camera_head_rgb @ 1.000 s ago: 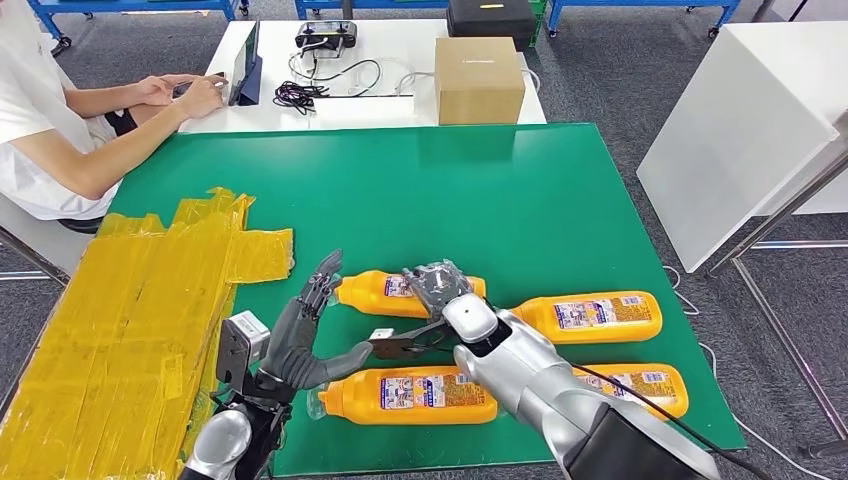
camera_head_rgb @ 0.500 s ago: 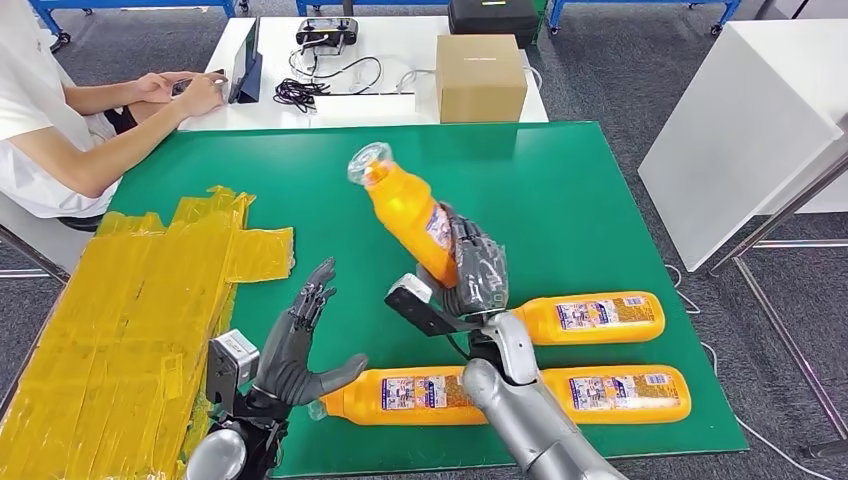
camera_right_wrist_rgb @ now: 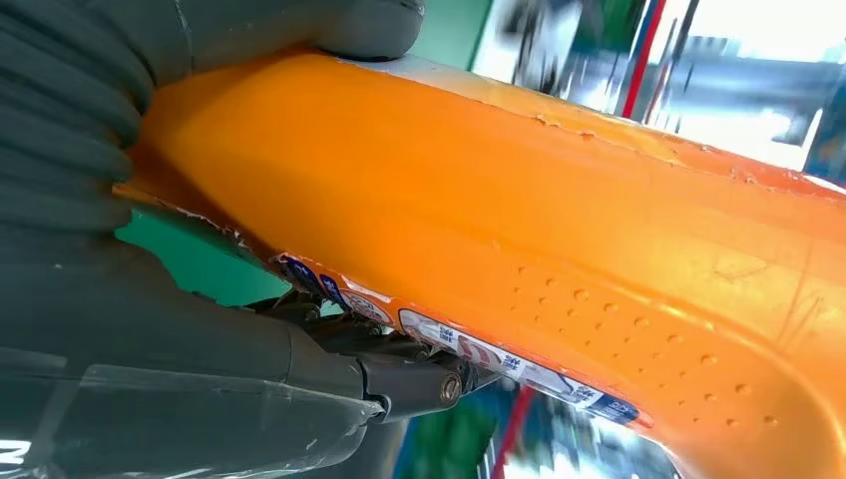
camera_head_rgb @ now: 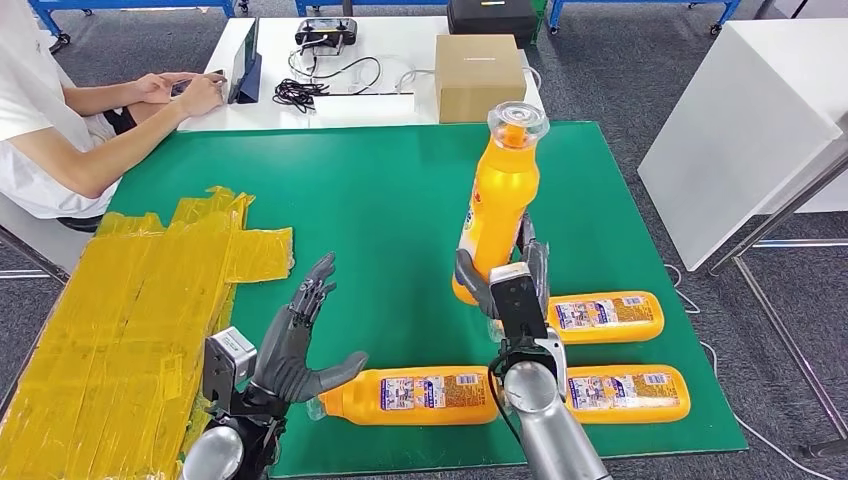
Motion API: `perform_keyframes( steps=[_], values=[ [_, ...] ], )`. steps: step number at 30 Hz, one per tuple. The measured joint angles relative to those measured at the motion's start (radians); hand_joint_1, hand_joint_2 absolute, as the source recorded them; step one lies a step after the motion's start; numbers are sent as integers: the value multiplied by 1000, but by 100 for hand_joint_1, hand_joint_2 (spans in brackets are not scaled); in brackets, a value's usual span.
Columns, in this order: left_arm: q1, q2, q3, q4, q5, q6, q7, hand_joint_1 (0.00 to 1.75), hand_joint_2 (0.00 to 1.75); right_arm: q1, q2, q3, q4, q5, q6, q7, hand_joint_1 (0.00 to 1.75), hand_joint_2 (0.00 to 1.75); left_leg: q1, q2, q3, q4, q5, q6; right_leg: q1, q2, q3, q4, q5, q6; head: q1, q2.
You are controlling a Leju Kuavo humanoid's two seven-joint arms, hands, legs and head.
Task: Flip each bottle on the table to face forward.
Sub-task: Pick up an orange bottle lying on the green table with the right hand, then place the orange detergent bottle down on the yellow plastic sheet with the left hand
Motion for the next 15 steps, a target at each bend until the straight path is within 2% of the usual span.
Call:
perform_keyframes(
  steps=[3, 5, 9, 15],
  values=[
    [-35, 11, -11, 7, 71, -41, 52, 0, 175, 1, -1, 10, 5, -47, 154, -29, 175, 175, 0, 0, 0, 0, 0, 0, 0, 0, 0, 0, 0, 0, 0, 0],
    [-69, 18, -16, 21, 122, -59, 82, 0, 175, 1, 1, 36, 18, -41, 217, -46, 175, 175, 0, 0, 0, 0, 0, 0, 0, 0, 1, 0, 0, 0, 0, 0],
    [-114, 26, -22, 43, 171, -71, 105, 0, 175, 4, 8, 100, 46, -19, 246, -59, 175, 175, 0, 0, 0, 0, 0, 0, 0, 0, 1, 0, 0, 0, 0, 0],
    [-129, 34, -28, 59, 177, -73, 106, 0, 175, 4, 10, 127, 68, -18, 252, -62, 175, 175, 0, 0, -1, 0, 0, 0, 0, 0, 0, 0, 0, 0, 0, 0]
  ],
)
